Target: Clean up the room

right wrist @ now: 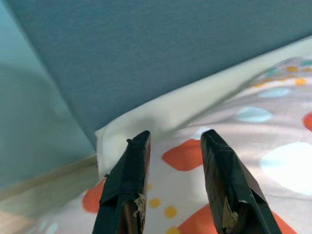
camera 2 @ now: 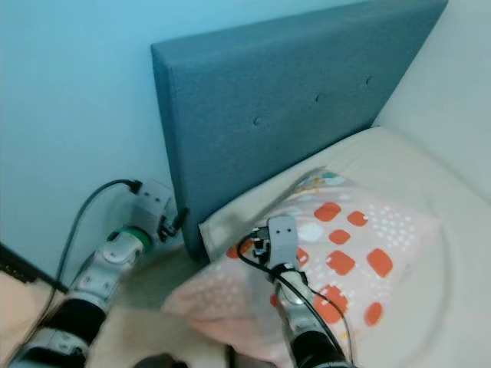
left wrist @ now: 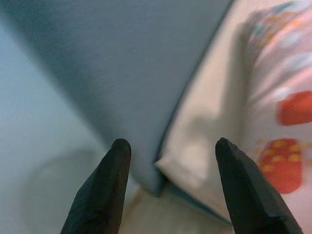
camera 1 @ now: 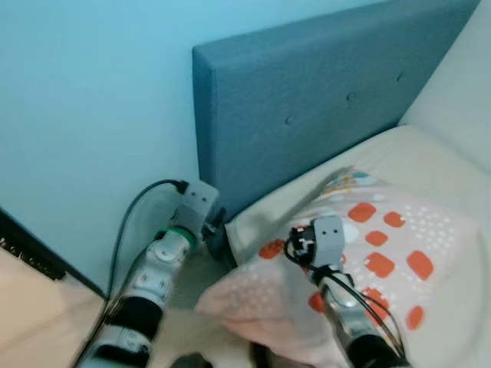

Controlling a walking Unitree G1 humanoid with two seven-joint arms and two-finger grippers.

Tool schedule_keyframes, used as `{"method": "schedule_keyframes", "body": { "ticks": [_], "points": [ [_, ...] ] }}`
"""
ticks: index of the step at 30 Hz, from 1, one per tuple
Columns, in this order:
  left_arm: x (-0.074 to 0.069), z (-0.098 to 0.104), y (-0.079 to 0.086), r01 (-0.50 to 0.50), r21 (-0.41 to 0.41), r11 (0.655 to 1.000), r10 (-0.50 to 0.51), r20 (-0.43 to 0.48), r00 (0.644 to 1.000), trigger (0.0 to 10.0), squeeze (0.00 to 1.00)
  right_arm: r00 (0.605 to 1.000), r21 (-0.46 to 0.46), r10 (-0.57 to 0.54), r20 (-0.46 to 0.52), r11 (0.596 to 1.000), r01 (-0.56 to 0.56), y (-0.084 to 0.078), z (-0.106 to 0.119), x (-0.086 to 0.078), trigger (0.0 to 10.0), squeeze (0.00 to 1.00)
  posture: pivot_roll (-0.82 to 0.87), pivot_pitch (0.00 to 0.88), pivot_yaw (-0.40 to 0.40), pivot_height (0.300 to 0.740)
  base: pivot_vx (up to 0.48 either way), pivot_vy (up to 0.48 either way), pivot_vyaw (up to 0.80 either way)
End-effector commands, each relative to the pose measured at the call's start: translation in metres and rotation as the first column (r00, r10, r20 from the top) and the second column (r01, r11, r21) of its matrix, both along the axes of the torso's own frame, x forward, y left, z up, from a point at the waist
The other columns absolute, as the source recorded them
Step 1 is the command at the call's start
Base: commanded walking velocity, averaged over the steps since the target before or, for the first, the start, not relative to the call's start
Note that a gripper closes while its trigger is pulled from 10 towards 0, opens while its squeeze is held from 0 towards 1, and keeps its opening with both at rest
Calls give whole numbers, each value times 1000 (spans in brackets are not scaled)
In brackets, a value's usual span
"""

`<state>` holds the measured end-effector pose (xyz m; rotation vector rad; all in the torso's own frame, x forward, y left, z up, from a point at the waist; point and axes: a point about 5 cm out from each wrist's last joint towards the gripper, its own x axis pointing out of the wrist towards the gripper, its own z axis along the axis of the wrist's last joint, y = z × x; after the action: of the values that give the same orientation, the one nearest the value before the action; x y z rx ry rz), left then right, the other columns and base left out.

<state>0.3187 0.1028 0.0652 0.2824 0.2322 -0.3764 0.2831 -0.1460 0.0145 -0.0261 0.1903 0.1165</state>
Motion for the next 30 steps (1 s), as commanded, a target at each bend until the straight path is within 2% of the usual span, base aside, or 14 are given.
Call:
{"method": "schedule_keyframes", "body": {
  "ticks": [1,9,20,25,30],
  "points": [
    [-7,-12,5,-5,12,1000,5,-52,999,10000,0,1000,1,-6,-29,1000,6,-1,-7,-6,10000,0,-39,21,9,740,0,0,0],
    [-18,-22,9,28,44,999,-25,-79,997,10000,0,999,10,5,-32,1000,-5,1,-7,-7,10000,0,-37,24,8,740,0,0,0],
    [-14,-19,9,-10,17,1000,11,-71,997,10000,0,999,3,4,-36,1000,-4,3,-8,-7,10000,0,-38,23,10,740,0,0,0],
    [-17,-24,6,27,34,999,-24,-98,995,10000,0,998,-28,-22,-56,999,21,-2,-12,-10,10000,0,-46,31,17,740,0,0,0],
    [-14,-18,6,-1,19,1000,3,-75,997,10000,0,999,-12,-25,-33,1000,24,-5,-8,-9,10000,0,-44,32,13,740,0,0,0]
  ]
}}
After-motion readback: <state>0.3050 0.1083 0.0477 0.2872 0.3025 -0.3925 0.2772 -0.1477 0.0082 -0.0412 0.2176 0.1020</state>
